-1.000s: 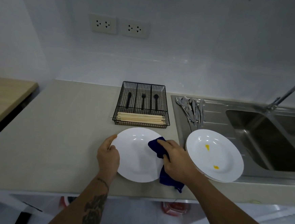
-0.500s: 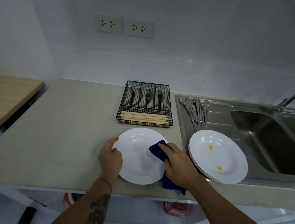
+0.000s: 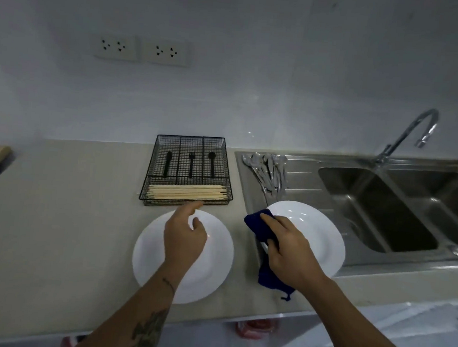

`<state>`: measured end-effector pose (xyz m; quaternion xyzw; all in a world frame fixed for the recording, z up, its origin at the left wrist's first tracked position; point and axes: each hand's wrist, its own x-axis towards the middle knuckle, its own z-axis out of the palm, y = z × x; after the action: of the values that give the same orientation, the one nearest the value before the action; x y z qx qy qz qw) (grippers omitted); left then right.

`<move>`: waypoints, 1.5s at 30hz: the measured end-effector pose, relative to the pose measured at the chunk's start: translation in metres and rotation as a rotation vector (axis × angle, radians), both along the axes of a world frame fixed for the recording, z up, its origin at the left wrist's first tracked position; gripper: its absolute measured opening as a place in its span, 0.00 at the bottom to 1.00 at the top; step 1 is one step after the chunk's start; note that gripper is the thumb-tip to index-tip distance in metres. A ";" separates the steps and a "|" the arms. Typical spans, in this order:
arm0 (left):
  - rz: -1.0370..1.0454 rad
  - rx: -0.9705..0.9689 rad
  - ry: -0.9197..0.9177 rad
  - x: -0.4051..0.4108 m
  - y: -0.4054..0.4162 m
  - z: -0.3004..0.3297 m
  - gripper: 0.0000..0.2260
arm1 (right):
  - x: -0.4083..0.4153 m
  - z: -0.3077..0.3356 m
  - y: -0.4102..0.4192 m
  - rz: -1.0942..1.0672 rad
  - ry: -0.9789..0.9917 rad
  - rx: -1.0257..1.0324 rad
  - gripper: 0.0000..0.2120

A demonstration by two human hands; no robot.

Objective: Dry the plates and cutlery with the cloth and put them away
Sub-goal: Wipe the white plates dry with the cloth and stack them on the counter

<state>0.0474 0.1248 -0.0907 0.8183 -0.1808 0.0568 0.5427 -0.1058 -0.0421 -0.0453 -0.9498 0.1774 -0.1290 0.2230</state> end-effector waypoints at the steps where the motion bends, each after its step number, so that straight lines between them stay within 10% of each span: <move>1: -0.075 -0.001 0.002 -0.008 -0.018 0.001 0.17 | -0.007 0.002 -0.009 -0.035 -0.003 -0.006 0.27; 7: -0.333 0.149 0.153 -0.052 -0.107 -0.019 0.19 | -0.048 0.001 -0.063 -0.174 0.034 -0.008 0.26; 18: -0.099 0.416 0.219 -0.063 -0.159 -0.028 0.24 | -0.077 -0.018 -0.146 -0.107 0.094 0.053 0.26; 36: 0.223 0.260 0.484 -0.067 -0.181 -0.002 0.20 | -0.076 -0.035 -0.188 0.138 0.165 0.078 0.27; 45: 0.030 -0.014 0.427 -0.070 -0.170 -0.005 0.20 | -0.064 -0.036 -0.175 0.089 0.203 0.061 0.27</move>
<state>-0.0224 -0.0449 -0.0954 0.8105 -0.0492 -0.1086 0.5735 -0.1703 -0.2168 -0.0811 -0.9578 0.1605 -0.0165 0.2381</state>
